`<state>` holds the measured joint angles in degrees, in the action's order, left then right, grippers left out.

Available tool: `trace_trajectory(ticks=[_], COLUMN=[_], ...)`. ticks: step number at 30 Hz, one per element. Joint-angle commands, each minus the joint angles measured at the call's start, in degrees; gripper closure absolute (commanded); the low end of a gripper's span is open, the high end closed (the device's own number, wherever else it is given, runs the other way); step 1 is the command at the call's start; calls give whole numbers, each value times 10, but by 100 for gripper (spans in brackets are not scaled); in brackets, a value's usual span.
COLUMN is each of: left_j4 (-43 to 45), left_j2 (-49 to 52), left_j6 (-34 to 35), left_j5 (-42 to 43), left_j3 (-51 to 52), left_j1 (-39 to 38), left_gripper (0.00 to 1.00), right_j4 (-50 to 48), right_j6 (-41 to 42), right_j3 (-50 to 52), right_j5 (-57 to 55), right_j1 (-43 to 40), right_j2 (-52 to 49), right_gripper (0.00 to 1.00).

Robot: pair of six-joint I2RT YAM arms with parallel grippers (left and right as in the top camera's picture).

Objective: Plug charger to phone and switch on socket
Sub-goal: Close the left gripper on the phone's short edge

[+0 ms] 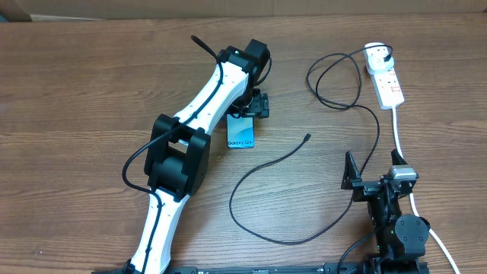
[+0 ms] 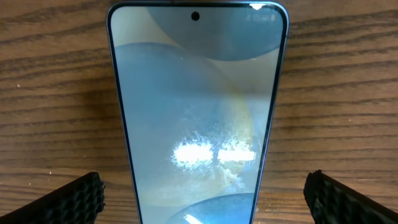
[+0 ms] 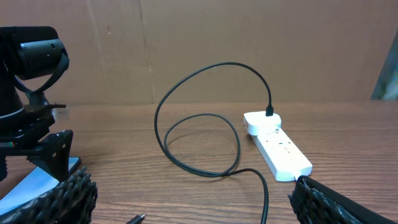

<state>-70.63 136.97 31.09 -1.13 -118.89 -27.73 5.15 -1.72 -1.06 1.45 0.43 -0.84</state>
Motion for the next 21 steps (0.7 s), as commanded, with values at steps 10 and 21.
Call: trace_trajectory(ticks=[10, 21], left_j4=[24, 64], left_j2=[11, 12], left_j6=[-22, -24], left_j5=[-4, -3], left_j3=[11, 71], left_j1=[6, 8], left_gripper=[0, 0], right_j4=[-3, -3], right_j6=[-3, -3], right_j3=[6, 6], right_j5=[-3, -3], right_j1=[2, 2], right_j2=[5, 5], right_gripper=[0, 0])
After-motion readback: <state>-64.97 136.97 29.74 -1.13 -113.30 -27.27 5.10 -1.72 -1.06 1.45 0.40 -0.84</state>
